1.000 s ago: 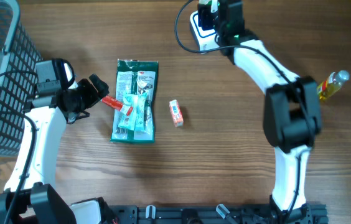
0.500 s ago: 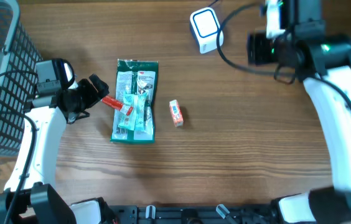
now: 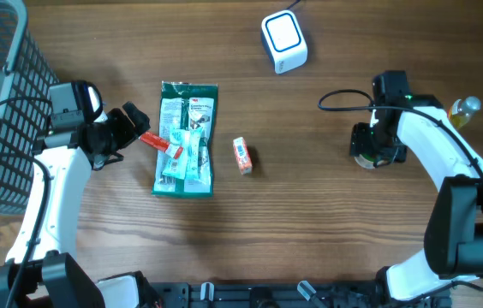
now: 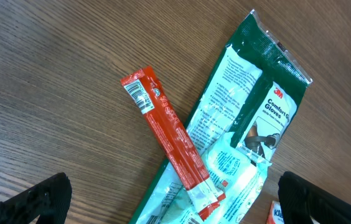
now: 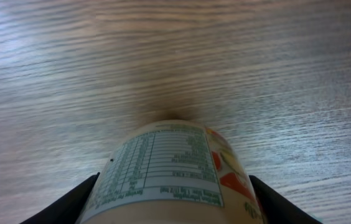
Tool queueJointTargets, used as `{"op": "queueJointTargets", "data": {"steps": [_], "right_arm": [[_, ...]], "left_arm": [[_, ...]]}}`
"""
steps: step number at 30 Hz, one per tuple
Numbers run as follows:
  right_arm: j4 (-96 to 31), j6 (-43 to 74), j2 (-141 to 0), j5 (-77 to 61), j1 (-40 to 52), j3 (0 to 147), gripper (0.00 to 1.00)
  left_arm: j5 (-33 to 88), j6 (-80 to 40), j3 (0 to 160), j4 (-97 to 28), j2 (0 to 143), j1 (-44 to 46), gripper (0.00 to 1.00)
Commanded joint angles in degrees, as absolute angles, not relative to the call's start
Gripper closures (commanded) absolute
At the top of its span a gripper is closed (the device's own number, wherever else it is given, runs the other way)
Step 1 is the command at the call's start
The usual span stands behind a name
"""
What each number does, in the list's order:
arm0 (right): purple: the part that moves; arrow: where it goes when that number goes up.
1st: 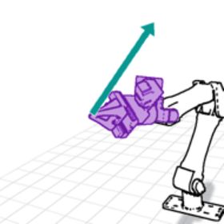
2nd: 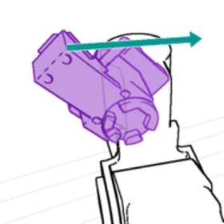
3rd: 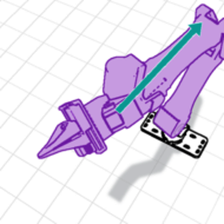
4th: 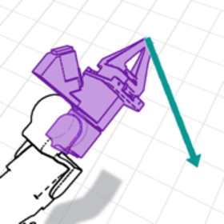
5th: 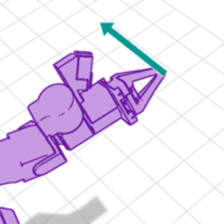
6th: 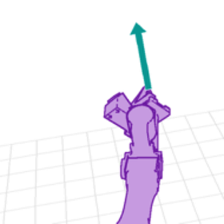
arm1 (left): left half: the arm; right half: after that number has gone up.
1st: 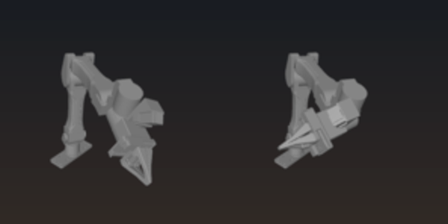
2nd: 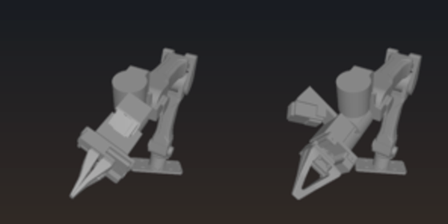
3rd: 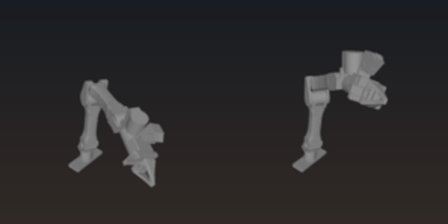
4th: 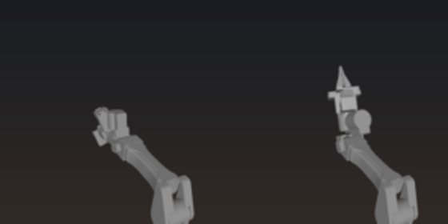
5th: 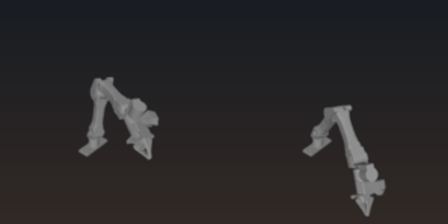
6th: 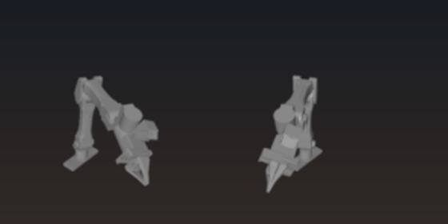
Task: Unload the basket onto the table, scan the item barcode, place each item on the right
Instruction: 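Carry the jar right and set it down beside the yellow bottle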
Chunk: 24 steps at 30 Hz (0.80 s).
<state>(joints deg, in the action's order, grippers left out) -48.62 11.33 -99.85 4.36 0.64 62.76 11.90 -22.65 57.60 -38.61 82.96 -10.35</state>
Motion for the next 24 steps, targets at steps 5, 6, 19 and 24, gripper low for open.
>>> {"op": "queueJointTargets", "data": {"steps": [5,6,19,24], "right_arm": [[-45.6,12.0,-99.5,6.0,-0.1,59.7,0.00],[-45.5,12.0,-99.4,6.5,-0.1,60.4,0.00],[-61.2,12.4,-98.1,-15.4,0.9,87.5,0.69],[-53.1,16.8,-98.1,-14.9,5.0,77.6,0.96]], "left_arm": [[12.2,-23.0,58.2,-38.4,82.6,-10.4,0.00],[12.2,-23.0,58.2,-38.4,82.6,-10.4,0.00],[12.2,-23.0,58.2,-38.4,82.6,-10.4,0.00],[12.2,-23.0,58.2,-38.4,82.6,-10.4,0.00]]}}
